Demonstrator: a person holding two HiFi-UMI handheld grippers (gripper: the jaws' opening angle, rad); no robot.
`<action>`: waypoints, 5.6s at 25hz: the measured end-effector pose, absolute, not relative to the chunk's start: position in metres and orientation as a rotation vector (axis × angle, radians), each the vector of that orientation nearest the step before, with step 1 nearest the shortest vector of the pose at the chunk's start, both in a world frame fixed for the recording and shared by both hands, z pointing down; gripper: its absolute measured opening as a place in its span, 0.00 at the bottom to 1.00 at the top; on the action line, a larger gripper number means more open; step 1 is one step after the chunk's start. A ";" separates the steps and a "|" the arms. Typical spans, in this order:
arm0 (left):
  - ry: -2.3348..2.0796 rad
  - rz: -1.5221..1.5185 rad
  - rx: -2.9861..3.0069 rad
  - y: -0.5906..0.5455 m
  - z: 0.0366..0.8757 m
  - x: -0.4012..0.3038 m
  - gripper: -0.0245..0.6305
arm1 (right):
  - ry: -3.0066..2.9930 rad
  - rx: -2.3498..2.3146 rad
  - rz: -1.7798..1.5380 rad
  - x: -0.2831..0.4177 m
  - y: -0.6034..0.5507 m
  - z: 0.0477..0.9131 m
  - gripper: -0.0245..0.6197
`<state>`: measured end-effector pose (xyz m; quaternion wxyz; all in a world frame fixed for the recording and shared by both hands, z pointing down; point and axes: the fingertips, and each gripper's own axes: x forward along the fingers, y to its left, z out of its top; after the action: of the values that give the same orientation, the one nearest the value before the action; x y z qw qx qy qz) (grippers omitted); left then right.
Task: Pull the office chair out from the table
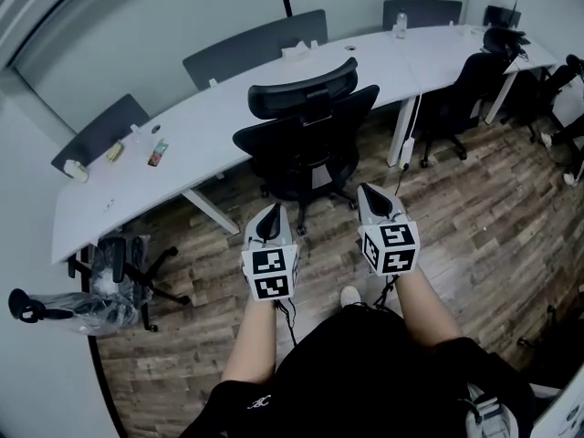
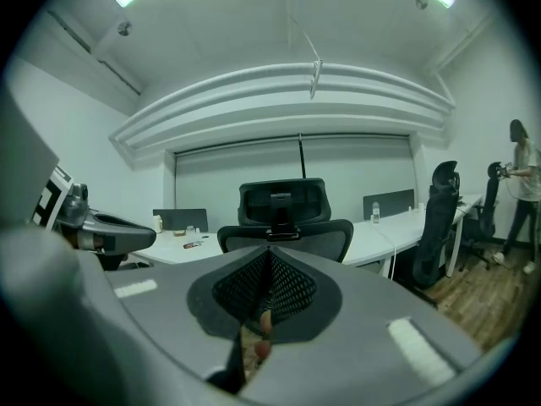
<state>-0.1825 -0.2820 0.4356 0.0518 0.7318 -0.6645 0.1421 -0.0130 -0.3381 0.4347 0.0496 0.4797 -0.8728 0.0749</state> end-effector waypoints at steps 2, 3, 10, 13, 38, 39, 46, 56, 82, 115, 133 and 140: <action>-2.022 0.477 2.233 -0.305 0.435 -0.181 0.05 | -2.653 1.445 0.225 -0.011 -0.364 0.435 0.05; -2.020 0.497 2.233 -0.317 0.436 -0.181 0.05 | -2.649 1.431 0.223 -0.011 -0.377 0.435 0.05; -2.053 0.632 2.272 -0.398 0.439 -0.187 0.05 | -2.636 1.349 0.156 -0.006 -0.462 0.435 0.05; -2.046 0.709 2.291 -0.427 0.440 -0.197 0.05 | -2.625 1.285 0.070 -0.007 -0.491 0.434 0.05; -1.781 1.756 2.276 -0.582 0.514 -0.307 0.51 | -1.870 0.824 -0.753 -0.010 -0.722 0.504 0.53; -1.767 1.767 2.265 -0.583 0.518 -0.308 0.50 | -1.857 0.812 -0.758 -0.011 -0.726 0.507 0.53; -1.749 1.910 2.228 -0.588 0.522 -0.314 0.40 | -1.722 0.799 -0.932 -0.013 -0.739 0.510 0.40; -1.758 1.920 2.201 -0.572 0.522 -0.311 0.40 | -1.729 0.812 -0.938 -0.007 -0.719 0.510 0.39; -1.692 1.887 2.340 -0.412 0.526 -0.276 0.39 | -1.735 0.932 -0.891 0.035 -0.537 0.511 0.40; -1.570 1.746 2.595 -0.176 0.532 -0.181 0.37 | -1.564 1.087 -0.738 0.133 -0.296 0.525 0.40; -1.973 1.012 2.378 -0.086 0.492 -0.144 0.30 | -2.035 1.262 -0.497 0.164 -0.186 0.487 0.25; -2.000 0.601 2.304 -0.046 0.474 -0.082 0.04 | -2.458 1.468 -0.039 0.139 -0.106 0.464 0.05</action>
<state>-0.0825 -0.0458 0.4741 0.0162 0.7408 -0.6431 0.1932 0.1392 -0.1063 0.4639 0.1385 0.5078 -0.8502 -0.0136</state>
